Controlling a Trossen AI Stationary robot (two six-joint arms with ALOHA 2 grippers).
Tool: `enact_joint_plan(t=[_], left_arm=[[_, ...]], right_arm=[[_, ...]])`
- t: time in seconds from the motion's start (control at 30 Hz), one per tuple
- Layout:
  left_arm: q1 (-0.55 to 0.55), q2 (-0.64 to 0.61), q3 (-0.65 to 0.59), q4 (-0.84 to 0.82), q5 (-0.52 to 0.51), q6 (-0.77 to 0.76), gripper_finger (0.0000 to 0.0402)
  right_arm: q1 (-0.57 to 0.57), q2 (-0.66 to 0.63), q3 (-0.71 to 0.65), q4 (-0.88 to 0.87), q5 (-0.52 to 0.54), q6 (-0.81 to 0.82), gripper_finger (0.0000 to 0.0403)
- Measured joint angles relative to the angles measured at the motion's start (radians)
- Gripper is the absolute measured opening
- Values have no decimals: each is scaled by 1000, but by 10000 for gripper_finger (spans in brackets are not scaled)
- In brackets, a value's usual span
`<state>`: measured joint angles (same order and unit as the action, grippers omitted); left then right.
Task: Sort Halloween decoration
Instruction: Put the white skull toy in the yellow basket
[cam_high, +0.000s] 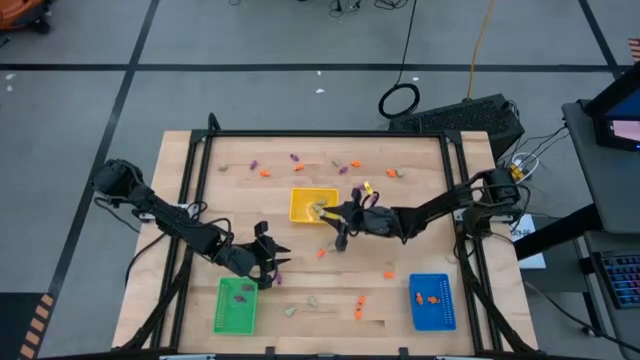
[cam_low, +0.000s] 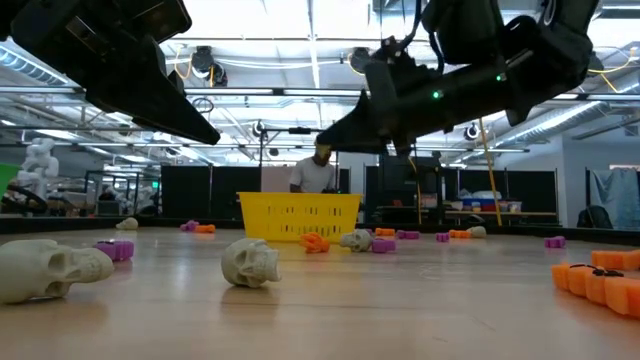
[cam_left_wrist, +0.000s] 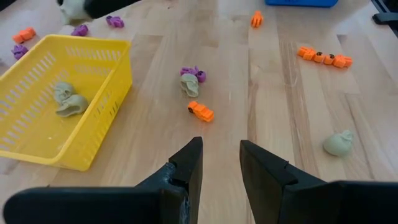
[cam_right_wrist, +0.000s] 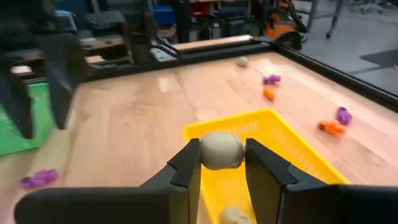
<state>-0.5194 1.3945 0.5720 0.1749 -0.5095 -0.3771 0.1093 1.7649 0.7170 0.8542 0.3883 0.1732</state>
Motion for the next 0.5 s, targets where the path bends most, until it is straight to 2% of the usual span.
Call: enact_joint_plan(t=[0.5], left_arm=[[1,0,0,0,-6,0,107]], right_arm=[[-62,0,0,-80,-1,24,83]])
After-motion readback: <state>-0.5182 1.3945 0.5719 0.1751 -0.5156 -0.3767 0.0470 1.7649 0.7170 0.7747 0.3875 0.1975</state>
